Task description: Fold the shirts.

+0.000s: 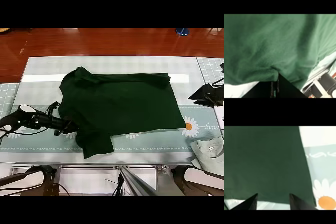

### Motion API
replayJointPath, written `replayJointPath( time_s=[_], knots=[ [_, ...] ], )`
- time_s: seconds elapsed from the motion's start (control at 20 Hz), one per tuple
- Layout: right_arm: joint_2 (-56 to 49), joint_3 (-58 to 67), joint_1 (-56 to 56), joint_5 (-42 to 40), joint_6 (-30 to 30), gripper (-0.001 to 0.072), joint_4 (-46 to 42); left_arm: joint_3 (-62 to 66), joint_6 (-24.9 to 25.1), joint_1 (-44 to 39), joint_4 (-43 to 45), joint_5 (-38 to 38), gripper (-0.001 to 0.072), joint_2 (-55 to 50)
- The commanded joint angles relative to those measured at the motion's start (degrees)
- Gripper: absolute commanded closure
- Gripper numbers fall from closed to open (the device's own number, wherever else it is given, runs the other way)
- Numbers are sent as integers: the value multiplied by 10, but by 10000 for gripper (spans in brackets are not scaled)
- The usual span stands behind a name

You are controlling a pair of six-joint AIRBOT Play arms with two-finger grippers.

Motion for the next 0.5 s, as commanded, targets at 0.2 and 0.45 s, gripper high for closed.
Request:
replayJointPath(
  time_s=[0.2,0.45],
  knots=[
    [0,-65,-85,-4,10,213,-67,0,39,7,-12,-16,683,20],
    [0,-157,-130,-41,-26,213,-58,1,52,8,-12,-16,683,42]
  ],
)
